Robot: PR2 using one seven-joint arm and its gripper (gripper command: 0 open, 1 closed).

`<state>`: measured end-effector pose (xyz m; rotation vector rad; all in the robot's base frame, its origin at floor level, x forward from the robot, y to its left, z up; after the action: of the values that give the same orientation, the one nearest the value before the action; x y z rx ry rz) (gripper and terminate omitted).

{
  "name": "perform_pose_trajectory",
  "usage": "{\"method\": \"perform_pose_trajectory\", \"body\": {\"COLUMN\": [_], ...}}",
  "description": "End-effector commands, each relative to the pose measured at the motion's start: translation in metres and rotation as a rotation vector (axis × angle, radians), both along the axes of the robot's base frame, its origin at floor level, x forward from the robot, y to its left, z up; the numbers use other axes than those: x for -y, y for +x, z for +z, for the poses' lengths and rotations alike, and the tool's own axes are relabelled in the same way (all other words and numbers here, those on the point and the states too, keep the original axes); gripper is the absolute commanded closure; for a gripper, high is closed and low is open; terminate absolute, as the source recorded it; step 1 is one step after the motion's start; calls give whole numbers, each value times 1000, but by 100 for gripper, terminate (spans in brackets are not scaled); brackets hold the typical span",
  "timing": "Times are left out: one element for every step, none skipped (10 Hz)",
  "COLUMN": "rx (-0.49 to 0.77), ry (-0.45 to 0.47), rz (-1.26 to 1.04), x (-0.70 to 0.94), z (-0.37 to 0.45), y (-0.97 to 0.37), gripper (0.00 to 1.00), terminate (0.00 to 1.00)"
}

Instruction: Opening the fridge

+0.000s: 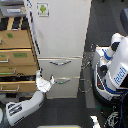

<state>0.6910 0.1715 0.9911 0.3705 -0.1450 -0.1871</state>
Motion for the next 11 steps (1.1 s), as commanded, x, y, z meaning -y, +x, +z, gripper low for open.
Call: {"method": "perform_pose_trajectory", "body": {"rx": [-7,-27,-31,-30,-39,-42,-34,-31,-43,-44,-36], "ry": [-28,-130,-168,-182,-243,-279,-299,-298,-338,-353,-350], "rz": [106,128,142,154,156,160,170,181,197,207,218], "x": [2,-5,-13,-19,-24,-26,-29,-33,-38,-40,-44], "z": [31,38,43,47,57,64,74,83,90,92,96], "y": [61,70,78,84,97,102,109,122,139,144,149], "gripper": [0,0,0,0,0,0,0,0,0,0,0], "terminate": [0,0,0,0,0,0,0,0,0,0,0]}}
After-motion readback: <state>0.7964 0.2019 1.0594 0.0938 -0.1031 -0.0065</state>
